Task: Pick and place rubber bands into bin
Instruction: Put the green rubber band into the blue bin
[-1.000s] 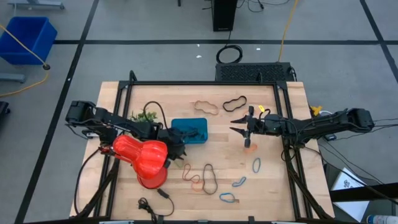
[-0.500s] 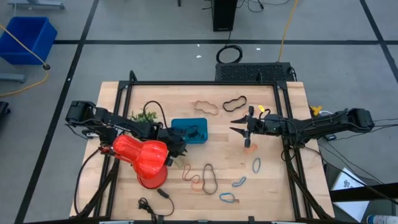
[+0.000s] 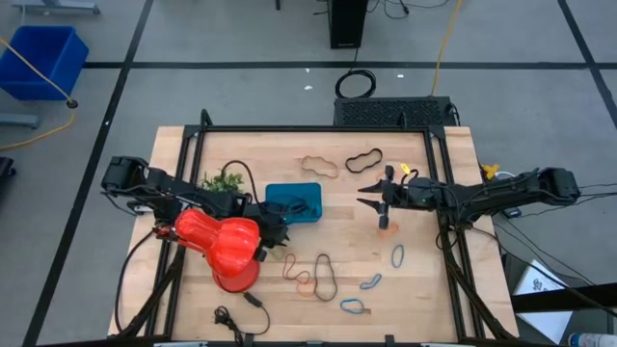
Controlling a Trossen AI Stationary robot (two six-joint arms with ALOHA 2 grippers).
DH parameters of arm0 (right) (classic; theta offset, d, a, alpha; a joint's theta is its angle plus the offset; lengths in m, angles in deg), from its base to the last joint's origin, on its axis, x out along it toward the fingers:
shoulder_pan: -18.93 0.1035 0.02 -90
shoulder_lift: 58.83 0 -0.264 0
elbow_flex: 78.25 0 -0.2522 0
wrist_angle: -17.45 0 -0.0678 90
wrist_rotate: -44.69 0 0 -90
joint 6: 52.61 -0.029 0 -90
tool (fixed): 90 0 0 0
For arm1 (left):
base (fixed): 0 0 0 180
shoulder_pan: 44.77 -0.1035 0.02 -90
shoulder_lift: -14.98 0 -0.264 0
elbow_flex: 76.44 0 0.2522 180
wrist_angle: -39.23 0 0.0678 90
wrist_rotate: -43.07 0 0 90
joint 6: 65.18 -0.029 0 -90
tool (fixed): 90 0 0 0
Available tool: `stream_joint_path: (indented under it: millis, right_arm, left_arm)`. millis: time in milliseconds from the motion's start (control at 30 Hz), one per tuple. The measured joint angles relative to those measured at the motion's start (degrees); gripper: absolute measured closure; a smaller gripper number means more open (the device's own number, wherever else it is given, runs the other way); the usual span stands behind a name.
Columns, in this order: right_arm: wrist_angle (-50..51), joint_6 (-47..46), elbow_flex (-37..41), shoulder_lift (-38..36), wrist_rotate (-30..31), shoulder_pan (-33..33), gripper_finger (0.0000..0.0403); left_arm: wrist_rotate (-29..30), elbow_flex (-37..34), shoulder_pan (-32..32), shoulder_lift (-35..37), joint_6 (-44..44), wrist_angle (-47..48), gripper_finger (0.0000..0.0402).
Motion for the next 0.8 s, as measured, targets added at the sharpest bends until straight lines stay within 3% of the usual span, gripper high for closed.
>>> stream_joint_path:
  millis: [200, 800]
  right_arm:
    - [0.0, 0.0, 0.0, 0.0, 0.0, 0.0, 0.0289]
    - [-4.5, 0.4, 2.6, 0.0, 0.0, 0.0, 0.0289]
  left_arm:
    - [5.0, 0.0, -0.1, 0.0, 3.3, -2.1, 0.0314]
    - [5.0, 0.0, -0.1, 0.0, 7.6, -2.4, 0.0314]
